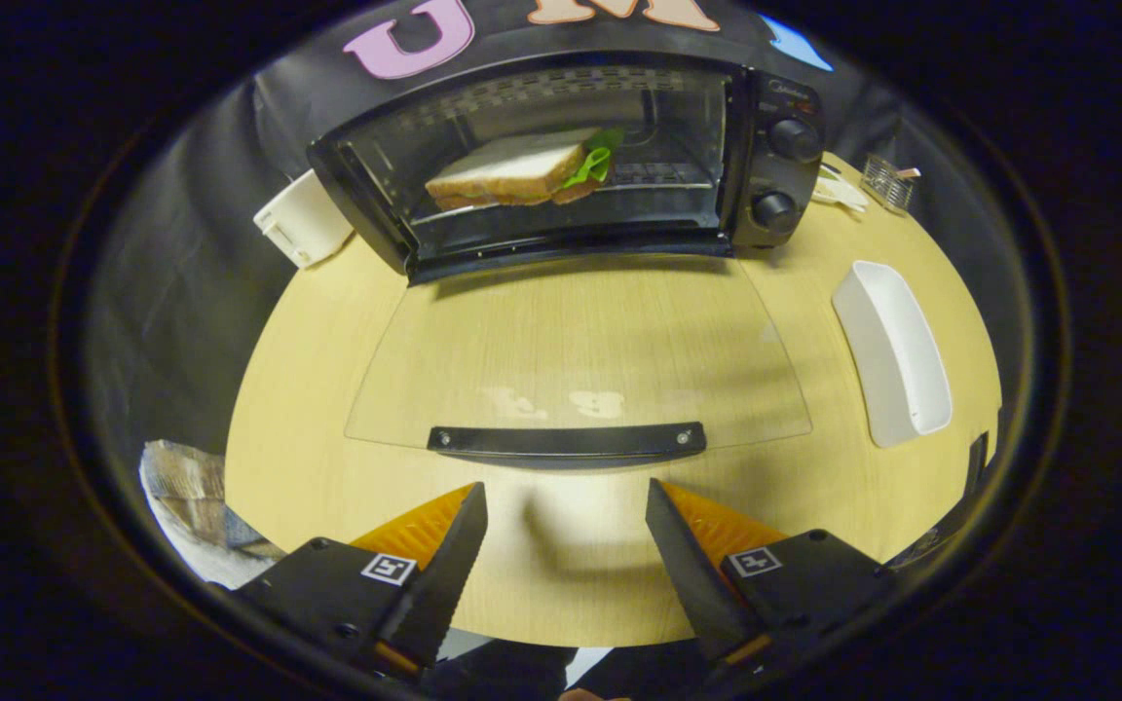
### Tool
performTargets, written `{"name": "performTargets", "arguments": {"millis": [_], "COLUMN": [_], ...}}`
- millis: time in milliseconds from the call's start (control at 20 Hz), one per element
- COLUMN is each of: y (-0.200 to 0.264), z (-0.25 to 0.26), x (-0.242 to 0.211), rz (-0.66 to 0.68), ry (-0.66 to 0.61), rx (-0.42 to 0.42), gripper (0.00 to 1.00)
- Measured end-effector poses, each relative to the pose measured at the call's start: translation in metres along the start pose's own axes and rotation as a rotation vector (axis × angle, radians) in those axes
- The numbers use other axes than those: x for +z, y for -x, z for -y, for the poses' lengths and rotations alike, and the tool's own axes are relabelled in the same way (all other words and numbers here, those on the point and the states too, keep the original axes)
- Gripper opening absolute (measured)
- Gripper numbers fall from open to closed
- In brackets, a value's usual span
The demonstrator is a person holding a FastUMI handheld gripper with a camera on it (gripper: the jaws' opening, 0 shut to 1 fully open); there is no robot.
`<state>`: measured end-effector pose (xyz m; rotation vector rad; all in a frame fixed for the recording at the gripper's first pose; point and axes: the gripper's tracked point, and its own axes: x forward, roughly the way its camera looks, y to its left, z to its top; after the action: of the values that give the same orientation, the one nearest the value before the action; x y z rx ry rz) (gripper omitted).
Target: Open the toaster oven, put the food inside, and close the toaster oven door.
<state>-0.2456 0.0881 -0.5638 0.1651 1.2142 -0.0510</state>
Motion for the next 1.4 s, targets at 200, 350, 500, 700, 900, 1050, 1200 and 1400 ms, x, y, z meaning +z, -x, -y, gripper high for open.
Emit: {"name": "performTargets", "arguments": {"millis": [200, 350, 500, 700, 900, 1050, 1200, 1400], "y": [-0.014, -0.017, -0.011, 0.005, 0.022, 0.033, 0.042, 0.041], "z": [0.004, 0.006, 0.007, 0.002, -0.005, -0.010, -0.010, -0.009], "x": [-0.003, 0.008, 0.009, 0.023, 0.042, 0.067, 0.098, 0.128], "rz": [-0.021, -0.003, 0.009, 0.057, 0.109, 0.172, 0.235, 0.268], "ry": [0.041, 0.031, 0.037, 0.038, 0.024, -0.005, -0.047, -0.079], "rx": [-0.024, -0.035, -0.031, -0.013, 0.022, 0.043, 0.054, 0.060], "gripper": [0.99, 0.98, 0.99, 0.99, 0.99, 0.99, 0.99, 0.99]}}
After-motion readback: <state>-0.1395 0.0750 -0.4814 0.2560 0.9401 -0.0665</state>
